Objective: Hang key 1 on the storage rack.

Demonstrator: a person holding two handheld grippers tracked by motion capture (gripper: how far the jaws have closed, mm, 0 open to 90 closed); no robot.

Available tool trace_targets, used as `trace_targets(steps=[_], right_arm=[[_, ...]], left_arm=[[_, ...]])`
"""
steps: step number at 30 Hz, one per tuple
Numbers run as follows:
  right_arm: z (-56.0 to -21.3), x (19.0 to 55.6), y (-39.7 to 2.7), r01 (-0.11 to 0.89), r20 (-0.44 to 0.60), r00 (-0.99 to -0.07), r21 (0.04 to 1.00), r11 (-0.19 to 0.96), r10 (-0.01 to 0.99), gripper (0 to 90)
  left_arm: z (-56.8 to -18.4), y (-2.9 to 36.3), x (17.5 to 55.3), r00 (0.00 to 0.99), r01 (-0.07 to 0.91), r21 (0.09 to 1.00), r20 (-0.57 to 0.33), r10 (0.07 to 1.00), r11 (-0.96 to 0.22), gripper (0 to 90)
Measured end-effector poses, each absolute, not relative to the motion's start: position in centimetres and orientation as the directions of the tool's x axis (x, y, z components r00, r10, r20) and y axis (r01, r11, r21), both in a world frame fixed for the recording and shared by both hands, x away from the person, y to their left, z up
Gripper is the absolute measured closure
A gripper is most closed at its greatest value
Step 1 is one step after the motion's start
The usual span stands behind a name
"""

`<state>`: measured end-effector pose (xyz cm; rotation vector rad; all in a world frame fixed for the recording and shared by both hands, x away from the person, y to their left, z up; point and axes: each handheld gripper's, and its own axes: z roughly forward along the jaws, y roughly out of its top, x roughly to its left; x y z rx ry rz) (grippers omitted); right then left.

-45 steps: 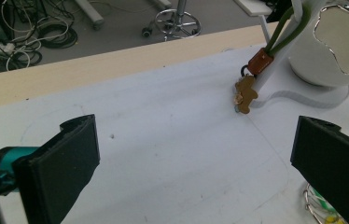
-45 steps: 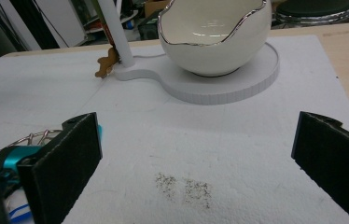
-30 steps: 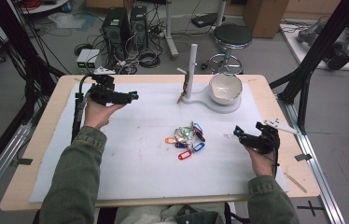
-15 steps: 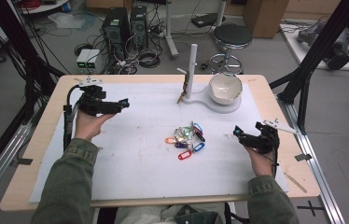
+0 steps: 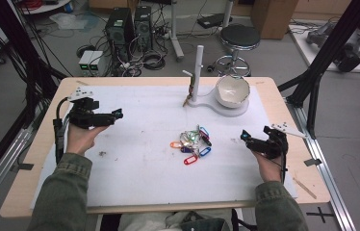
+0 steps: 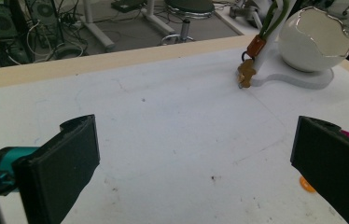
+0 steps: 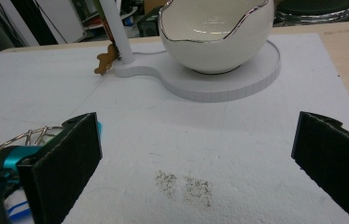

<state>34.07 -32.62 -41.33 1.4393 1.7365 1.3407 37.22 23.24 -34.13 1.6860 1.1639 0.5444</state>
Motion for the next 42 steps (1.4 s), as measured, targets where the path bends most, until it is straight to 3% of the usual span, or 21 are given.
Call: trace_targets(steps=[42], right_arm=[[-41.4,34.1,-32.3,0.429,0.191,-0.318,0.902,-0.039,0.929,0.6]], left_arm=[[-38.6,29.0,31.2,0.305,0.386,0.922,-0.170,0.937,0.041,1.6]])
